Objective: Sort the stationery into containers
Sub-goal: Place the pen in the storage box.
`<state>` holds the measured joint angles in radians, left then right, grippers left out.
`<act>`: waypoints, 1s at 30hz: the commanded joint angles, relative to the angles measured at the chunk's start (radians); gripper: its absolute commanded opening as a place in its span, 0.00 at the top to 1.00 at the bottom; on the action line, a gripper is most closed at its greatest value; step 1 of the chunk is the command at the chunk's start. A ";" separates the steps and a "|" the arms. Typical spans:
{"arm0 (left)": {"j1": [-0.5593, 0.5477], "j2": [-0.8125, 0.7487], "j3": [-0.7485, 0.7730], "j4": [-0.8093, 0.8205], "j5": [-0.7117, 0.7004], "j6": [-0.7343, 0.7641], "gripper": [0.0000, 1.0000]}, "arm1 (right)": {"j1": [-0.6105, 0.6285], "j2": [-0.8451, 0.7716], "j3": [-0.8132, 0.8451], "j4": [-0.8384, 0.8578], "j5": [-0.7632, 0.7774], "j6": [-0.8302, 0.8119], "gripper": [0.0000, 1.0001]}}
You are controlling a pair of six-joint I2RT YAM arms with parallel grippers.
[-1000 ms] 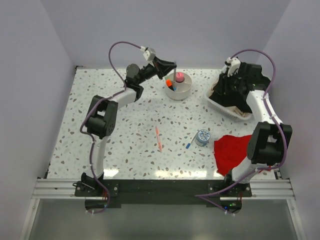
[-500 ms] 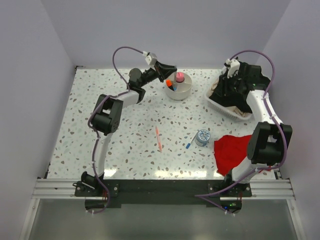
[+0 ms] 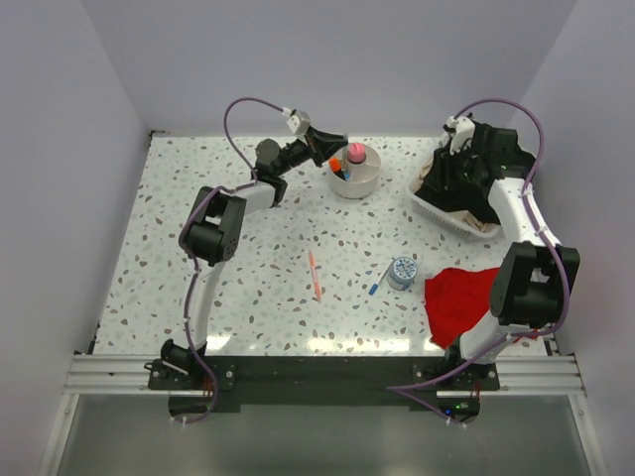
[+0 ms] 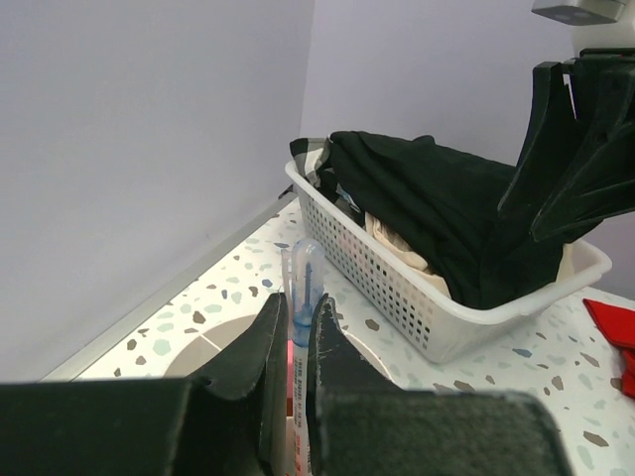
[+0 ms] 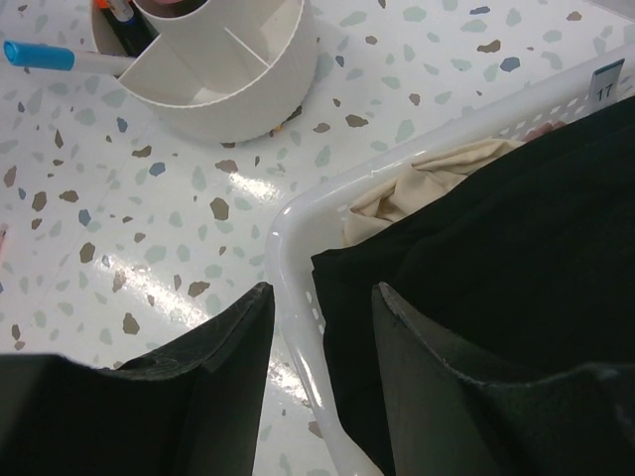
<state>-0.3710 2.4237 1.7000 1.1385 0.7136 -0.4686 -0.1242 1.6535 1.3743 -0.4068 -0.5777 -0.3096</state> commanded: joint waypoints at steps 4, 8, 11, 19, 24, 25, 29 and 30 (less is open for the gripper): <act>0.012 0.014 0.036 0.067 0.011 0.027 1.00 | 0.015 0.000 0.048 -0.013 0.007 -0.016 0.52; 0.012 -0.003 0.038 0.079 0.015 0.001 1.00 | 0.020 0.002 0.048 -0.017 -0.001 -0.019 0.52; 0.012 -0.038 0.024 0.098 0.020 -0.028 1.00 | 0.034 0.002 0.043 -0.024 -0.014 -0.045 0.52; -0.011 -0.054 0.043 0.107 0.033 -0.053 1.00 | 0.043 0.009 0.034 -0.007 -0.019 -0.034 0.52; -0.031 -0.074 0.043 0.124 0.030 -0.056 1.00 | 0.043 0.002 0.023 -0.003 -0.019 -0.034 0.52; -0.032 -0.077 0.046 0.124 0.029 -0.056 1.00 | 0.043 0.000 0.016 0.002 -0.019 -0.034 0.52; -0.048 -0.081 0.076 0.118 0.040 -0.061 1.00 | 0.043 -0.006 0.000 0.016 -0.024 -0.026 0.52; -0.054 -0.075 0.078 0.119 0.043 -0.058 1.00 | 0.043 -0.006 -0.003 0.020 -0.024 -0.025 0.52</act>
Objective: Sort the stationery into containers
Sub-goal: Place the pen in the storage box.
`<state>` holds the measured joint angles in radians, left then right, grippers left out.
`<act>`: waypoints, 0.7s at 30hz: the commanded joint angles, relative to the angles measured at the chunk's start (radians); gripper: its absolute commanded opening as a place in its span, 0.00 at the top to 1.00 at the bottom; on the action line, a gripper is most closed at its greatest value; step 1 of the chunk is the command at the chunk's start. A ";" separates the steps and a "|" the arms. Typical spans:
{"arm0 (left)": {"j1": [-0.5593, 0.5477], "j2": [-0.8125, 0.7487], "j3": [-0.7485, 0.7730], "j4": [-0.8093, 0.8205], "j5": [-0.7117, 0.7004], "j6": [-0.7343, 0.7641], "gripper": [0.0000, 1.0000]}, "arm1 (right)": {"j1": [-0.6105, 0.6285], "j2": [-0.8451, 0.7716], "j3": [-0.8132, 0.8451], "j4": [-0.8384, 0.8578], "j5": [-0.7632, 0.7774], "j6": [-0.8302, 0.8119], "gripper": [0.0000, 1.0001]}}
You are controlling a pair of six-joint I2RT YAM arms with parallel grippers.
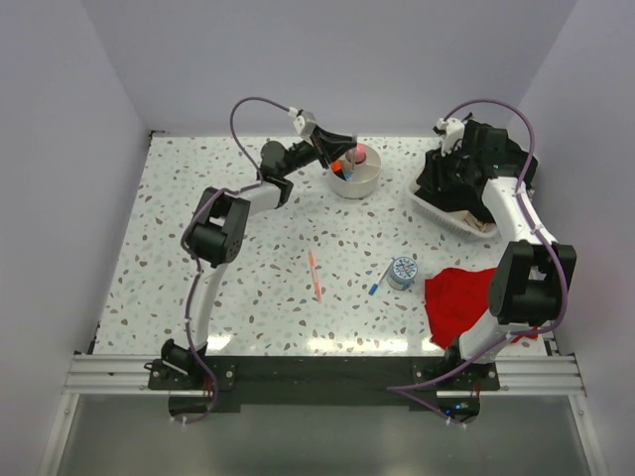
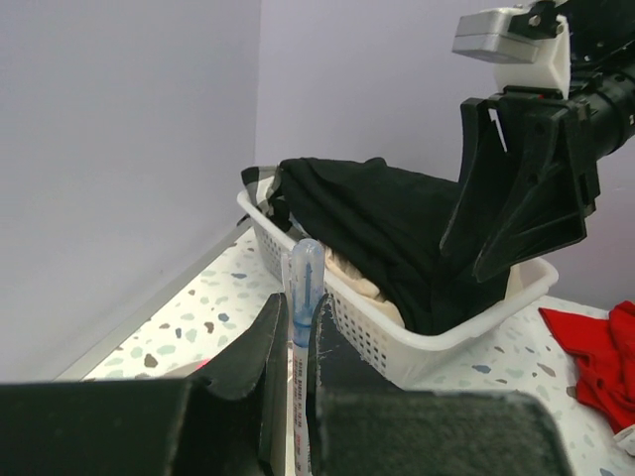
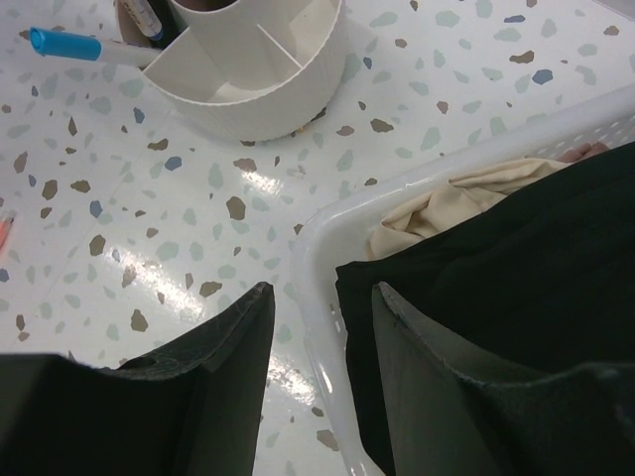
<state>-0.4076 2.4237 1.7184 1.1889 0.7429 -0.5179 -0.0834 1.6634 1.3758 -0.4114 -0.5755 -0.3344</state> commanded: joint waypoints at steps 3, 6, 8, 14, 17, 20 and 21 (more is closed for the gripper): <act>-0.025 -0.061 0.058 0.069 0.013 0.001 1.00 | 0.002 -0.014 -0.004 0.026 -0.024 0.001 0.52; -0.030 -0.040 0.058 0.069 0.013 0.021 1.00 | 0.002 -0.016 -0.001 0.020 -0.021 -0.006 0.52; -0.031 -0.023 0.058 0.071 0.013 0.036 1.00 | 0.002 -0.016 -0.003 0.019 -0.020 -0.011 0.52; -0.031 0.027 0.089 0.064 0.013 0.081 1.00 | 0.002 -0.013 -0.006 0.016 -0.021 -0.012 0.52; -0.030 0.055 0.116 0.054 0.012 0.097 1.00 | 0.001 -0.011 -0.003 0.013 -0.021 -0.017 0.52; -0.028 0.072 0.129 0.057 0.016 0.099 1.00 | 0.002 -0.010 -0.004 0.011 -0.020 -0.022 0.52; -0.028 0.072 0.127 0.060 0.016 0.101 1.00 | 0.002 -0.010 -0.006 0.010 -0.020 -0.022 0.52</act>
<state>-0.4389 2.4744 1.8072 1.2034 0.7559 -0.4587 -0.0834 1.6634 1.3720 -0.4061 -0.5755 -0.3401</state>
